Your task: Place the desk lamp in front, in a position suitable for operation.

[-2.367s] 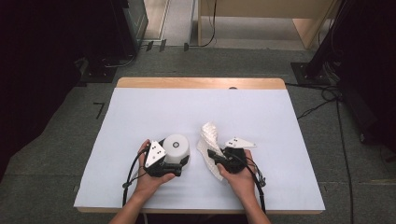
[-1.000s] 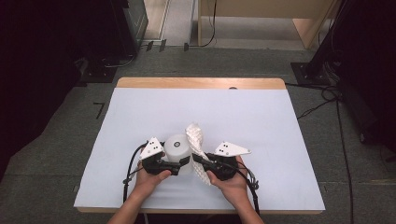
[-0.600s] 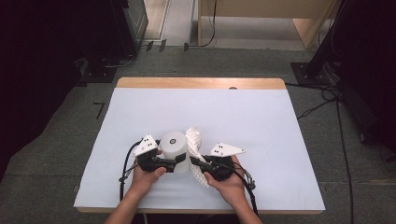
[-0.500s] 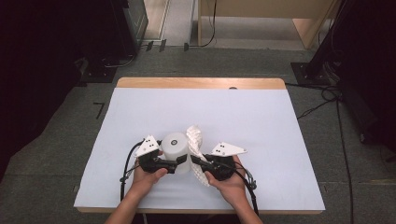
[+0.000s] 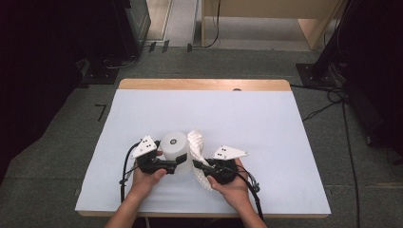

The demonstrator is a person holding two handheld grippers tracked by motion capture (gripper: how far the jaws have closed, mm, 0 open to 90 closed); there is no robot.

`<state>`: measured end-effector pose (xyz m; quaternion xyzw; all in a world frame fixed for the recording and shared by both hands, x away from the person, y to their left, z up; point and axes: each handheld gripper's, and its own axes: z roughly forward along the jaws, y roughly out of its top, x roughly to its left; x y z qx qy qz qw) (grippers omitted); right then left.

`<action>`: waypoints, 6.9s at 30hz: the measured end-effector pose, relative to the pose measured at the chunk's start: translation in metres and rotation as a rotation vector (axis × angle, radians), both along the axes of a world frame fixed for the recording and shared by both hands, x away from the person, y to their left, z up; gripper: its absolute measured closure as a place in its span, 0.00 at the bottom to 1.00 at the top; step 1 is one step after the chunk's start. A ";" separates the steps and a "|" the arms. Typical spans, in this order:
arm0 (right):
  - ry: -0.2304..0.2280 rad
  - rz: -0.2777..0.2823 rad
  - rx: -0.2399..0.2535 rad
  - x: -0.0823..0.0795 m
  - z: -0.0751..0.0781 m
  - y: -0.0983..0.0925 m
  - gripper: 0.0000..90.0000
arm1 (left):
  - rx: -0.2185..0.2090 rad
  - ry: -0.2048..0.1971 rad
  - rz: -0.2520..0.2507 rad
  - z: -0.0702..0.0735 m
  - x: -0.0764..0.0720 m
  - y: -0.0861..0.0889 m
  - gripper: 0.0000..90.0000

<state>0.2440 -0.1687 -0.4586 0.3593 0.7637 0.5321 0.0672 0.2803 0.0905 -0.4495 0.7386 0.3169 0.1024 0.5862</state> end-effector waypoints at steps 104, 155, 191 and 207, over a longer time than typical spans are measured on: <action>0.017 -0.002 0.043 0.000 -0.003 0.001 0.90 | 0.083 -0.049 0.018 -0.006 -0.007 -0.006 0.10; -0.025 -0.051 0.060 0.004 0.004 -0.015 0.89 | 0.233 -0.122 0.113 -0.020 -0.006 -0.010 0.08; 0.000 -0.023 0.117 0.000 0.002 -0.006 0.89 | 0.093 -0.044 0.003 -0.014 -0.012 -0.009 0.10; 0.007 -0.055 0.111 0.000 0.002 -0.006 0.89 | 0.120 -0.052 -0.030 -0.015 -0.013 -0.012 0.10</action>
